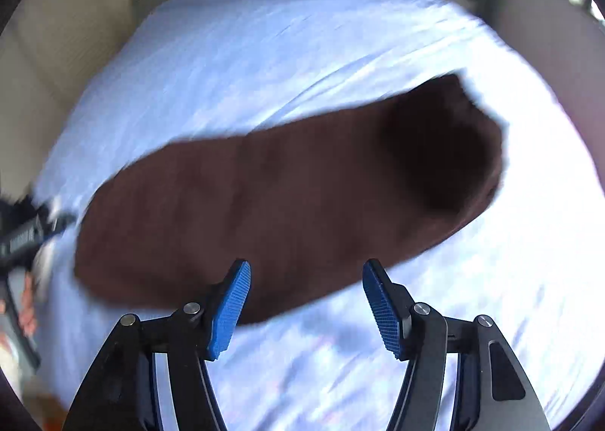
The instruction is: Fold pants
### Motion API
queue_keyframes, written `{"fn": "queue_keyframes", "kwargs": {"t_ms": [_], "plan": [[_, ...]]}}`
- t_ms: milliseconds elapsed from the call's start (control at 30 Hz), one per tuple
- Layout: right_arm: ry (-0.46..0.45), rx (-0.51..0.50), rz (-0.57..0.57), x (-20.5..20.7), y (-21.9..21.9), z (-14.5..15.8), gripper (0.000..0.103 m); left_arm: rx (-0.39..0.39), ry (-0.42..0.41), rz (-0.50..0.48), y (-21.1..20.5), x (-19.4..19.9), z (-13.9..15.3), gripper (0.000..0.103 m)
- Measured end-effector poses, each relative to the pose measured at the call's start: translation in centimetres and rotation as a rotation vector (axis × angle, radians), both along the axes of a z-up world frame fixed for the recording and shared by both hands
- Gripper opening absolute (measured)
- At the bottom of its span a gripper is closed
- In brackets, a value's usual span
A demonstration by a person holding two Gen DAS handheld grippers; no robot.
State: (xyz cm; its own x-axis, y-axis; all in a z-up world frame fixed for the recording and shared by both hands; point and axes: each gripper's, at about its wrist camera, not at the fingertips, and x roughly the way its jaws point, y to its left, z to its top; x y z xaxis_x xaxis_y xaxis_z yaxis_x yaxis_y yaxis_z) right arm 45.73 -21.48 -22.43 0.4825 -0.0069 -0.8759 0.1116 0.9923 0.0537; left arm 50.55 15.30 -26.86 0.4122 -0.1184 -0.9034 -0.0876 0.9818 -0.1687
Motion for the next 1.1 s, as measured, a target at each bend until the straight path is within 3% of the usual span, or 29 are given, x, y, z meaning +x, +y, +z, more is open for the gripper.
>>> {"fn": "queue_keyframes", "kwargs": {"t_ms": [100,167,300,533,567,600,667,733,800,867,933,1000,1067,1100], "plan": [[-0.115,-0.138,-0.134,1.7,-3.4,1.3,0.063,0.086,0.012,0.008,-2.4,0.7,-1.3,0.072],[-0.151,-0.177,-0.220,2.8,-6.1,1.7,0.064,0.188,0.036,0.010,-3.9,0.7,-2.7,0.070],[-0.182,-0.257,-0.269,5.3,-10.2,0.7,0.064,0.314,0.029,0.056,-6.1,0.0,-2.9,0.069],[-0.126,-0.125,-0.304,6.8,-15.1,-3.4,0.062,0.533,0.066,0.070,-9.0,-0.2,-2.9,0.069],[-0.124,-0.093,-0.298,6.9,-15.2,-4.0,0.047,0.560,0.071,0.069,-9.4,-0.1,-3.0,0.069],[-0.107,-0.072,-0.297,7.0,-15.7,-4.4,0.023,0.582,0.075,0.066,-9.6,-0.1,-2.9,0.069],[-0.122,-0.020,-0.317,6.3,-16.5,-4.0,0.020,0.607,0.076,0.066,-10.2,0.1,-2.5,0.069],[-0.155,-0.036,-0.320,4.9,-16.7,-3.4,0.020,0.623,0.083,0.068,-10.7,0.2,-2.4,0.069],[-0.092,-0.060,-0.289,5.4,-17.3,-5.2,0.020,0.660,0.094,0.063,-11.4,0.4,-2.8,0.069],[-0.014,-0.023,-0.279,5.8,-18.2,-7.3,0.024,0.734,0.091,0.026,-12.6,0.7,-3.3,0.069],[-0.011,-0.012,-0.264,5.7,-18.7,-7.8,0.034,0.758,0.089,0.018,-13.2,0.8,-3.5,0.069],[-0.026,-0.070,-0.262,5.0,-18.3,-6.3,0.060,0.735,0.095,0.041,-12.9,0.9,-3.3,0.071],[-0.122,-0.207,-0.223,3.5,-16.6,-3.4,0.068,0.674,0.103,0.081,-12.0,0.9,-2.6,0.074],[-0.197,-0.254,-0.190,3.2,-15.7,-1.9,0.079,0.654,0.100,0.092,-11.8,0.8,-2.4,0.076]]}}
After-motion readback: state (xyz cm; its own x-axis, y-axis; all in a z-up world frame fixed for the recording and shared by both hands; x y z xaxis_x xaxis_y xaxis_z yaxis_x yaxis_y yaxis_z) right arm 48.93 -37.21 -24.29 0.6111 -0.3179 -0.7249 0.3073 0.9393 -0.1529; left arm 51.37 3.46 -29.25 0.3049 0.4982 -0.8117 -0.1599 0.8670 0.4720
